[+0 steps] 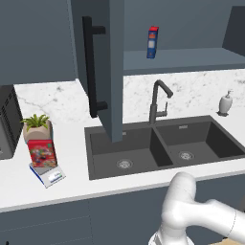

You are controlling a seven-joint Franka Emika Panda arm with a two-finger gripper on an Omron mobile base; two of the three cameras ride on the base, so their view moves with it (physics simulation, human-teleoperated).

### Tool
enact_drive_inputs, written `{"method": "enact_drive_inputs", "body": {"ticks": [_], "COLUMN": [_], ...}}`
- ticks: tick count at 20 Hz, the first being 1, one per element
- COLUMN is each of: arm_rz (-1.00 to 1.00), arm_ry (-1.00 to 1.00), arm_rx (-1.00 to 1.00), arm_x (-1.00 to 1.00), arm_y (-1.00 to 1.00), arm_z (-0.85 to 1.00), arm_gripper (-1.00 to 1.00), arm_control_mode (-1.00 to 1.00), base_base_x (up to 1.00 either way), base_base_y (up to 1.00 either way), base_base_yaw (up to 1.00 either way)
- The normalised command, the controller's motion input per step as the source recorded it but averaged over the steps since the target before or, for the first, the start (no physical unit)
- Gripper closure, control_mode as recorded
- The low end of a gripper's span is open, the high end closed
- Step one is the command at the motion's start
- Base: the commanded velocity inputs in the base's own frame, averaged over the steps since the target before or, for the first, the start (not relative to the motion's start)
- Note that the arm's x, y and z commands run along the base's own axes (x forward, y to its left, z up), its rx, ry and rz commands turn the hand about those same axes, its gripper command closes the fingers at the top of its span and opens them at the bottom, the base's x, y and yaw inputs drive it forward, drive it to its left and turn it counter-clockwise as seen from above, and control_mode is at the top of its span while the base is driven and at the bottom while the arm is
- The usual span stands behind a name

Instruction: Pick the cereal and place it on the digital scale for weighing, and close the cabinet.

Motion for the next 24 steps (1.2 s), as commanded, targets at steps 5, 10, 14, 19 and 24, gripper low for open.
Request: {"method": "enact_drive_inputs", "body": {"ticks": [5,10,14,19,24], "arm_rz": [0.27,0.22,0.13,0.04,0.00], "arm_ry": [-0.41,-0.29,-0.22,-0.09,0.00], "arm_rx": [-0.14,-0.24,-0.33,-0.43,-0.44], "arm_x": [0.11,-0.16,-0.52,-0.41,0.00], "arm_y": [0.78,0.60,0.66,0.92,1.00], "arm_z": [0.52,0.67,0.54,0.28,0.21], "arm_gripper": [-1.00,-1.00,-1.00,-1.00,-1.00], "arm_control_mode": [-1.00,-1.00,-1.00,-1.00,-1.00], "base_base_x": [0.00,0.00,0.00,0.00,0.00], "base_base_y": [0.00,0.00,0.00,0.00,0.00], "base_base_yaw": [0.00,0.00,0.00,0.00,0.00]}}
